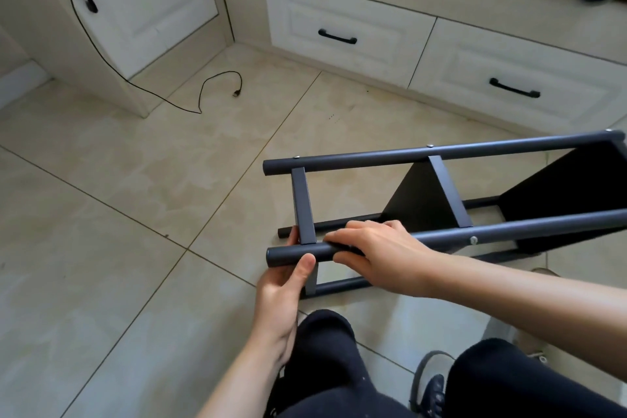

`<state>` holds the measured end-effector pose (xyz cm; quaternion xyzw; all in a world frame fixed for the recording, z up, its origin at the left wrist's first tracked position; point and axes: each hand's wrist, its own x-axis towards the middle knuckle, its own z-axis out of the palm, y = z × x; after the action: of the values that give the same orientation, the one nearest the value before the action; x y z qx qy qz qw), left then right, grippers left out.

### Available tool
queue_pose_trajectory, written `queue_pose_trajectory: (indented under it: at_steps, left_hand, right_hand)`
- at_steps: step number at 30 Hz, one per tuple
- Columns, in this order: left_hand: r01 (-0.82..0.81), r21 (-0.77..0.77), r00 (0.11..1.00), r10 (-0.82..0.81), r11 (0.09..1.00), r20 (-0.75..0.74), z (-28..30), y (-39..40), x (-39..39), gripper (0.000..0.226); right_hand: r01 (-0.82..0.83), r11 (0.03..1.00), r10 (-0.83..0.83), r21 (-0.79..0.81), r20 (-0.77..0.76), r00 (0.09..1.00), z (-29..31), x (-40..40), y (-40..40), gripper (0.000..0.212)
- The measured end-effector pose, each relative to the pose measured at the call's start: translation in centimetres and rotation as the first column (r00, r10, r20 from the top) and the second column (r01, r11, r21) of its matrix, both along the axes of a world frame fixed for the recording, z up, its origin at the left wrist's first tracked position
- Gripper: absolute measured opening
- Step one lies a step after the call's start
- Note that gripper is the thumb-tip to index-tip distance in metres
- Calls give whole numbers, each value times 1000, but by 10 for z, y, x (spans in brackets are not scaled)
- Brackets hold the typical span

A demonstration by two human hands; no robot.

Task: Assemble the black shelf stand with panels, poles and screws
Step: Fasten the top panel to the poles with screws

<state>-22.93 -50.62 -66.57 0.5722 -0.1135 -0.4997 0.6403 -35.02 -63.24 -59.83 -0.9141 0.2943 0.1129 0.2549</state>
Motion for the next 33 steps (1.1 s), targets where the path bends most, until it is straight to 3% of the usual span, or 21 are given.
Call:
queue_pose_trajectory:
  at_steps: [8, 12, 20, 26, 30, 33]
  left_hand:
    - [24, 23, 999, -25, 999, 38, 10, -9, 2, 55]
    - [17, 9, 996, -17, 1000, 84, 24, -19, 7, 58]
    - [30, -90, 932, 4, 995, 362, 107, -38, 30, 56]
    - [123, -168, 841, -13, 978, 541, 200, -56, 36, 4]
    - [194, -204, 704, 9, 959, 711, 253, -67, 20, 15]
    - [298, -179, 538, -10, 938, 843, 277, -74, 6, 28]
  right_hand:
    - [18, 999, -16, -51, 29, 999, 10, 1, -10, 35]
    - [73, 996, -70, -49, 51, 996, 23, 5, -10, 32]
    - [249, 968, -246, 17, 216, 945, 90, 21, -13, 24]
    - [295, 944, -327, 147, 521, 789, 151, 11, -19, 43]
    - [304, 913, -406, 271, 672, 619, 187, -4, -23, 23]
    - [314, 874, -484, 371, 724, 492, 204, -23, -26, 17]
